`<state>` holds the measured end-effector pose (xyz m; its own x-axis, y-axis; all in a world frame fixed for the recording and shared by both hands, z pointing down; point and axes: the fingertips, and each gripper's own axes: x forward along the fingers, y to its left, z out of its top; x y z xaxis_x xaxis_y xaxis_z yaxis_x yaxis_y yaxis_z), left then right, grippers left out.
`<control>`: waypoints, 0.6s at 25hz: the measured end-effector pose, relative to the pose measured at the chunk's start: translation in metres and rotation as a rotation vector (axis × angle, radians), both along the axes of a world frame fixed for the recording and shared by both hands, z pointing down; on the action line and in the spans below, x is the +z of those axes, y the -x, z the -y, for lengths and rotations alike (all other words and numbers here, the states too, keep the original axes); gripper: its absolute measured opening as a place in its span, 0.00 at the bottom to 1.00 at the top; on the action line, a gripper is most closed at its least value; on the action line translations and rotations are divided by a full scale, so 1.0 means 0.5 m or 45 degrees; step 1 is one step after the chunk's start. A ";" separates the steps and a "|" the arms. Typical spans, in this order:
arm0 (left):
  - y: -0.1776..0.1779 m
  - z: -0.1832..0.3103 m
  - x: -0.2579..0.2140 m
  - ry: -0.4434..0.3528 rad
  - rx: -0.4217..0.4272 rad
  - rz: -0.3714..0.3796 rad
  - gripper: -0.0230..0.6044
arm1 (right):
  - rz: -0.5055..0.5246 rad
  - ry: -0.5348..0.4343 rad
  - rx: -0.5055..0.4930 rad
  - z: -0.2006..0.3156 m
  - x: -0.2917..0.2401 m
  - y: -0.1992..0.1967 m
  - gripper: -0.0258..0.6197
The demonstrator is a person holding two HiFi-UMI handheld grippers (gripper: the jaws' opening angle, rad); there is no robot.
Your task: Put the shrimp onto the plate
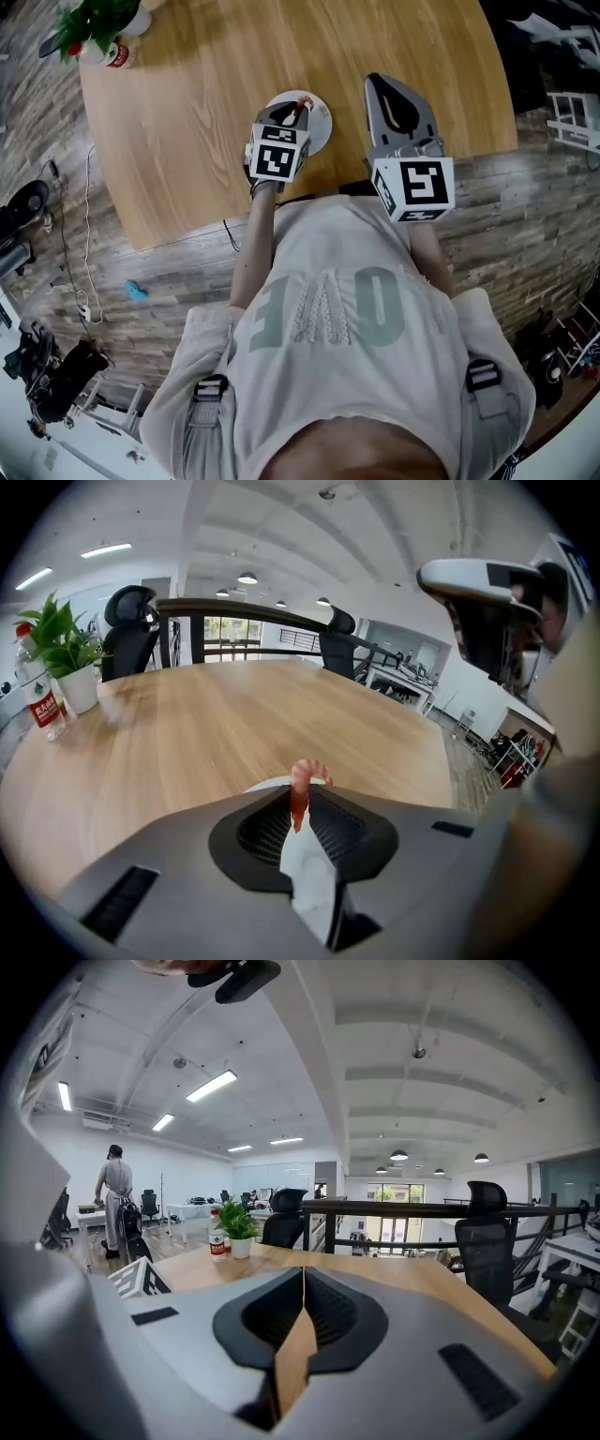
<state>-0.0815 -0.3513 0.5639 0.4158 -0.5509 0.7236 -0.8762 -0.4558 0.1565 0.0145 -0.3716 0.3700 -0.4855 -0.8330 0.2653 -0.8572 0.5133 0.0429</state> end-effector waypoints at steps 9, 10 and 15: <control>-0.010 -0.014 0.039 0.075 0.059 0.048 0.14 | -0.014 0.004 0.023 -0.010 0.007 -0.013 0.07; -0.009 -0.013 0.039 0.067 0.067 0.055 0.14 | -0.015 0.002 0.025 -0.010 0.006 -0.014 0.07; -0.009 -0.011 0.037 0.069 0.055 0.033 0.19 | -0.014 -0.005 0.019 -0.011 0.003 -0.012 0.07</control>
<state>-0.0770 -0.3460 0.5823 0.4192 -0.4925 0.7627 -0.8599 -0.4850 0.1593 0.0207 -0.3662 0.3716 -0.4702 -0.8410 0.2676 -0.8640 0.5005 0.0546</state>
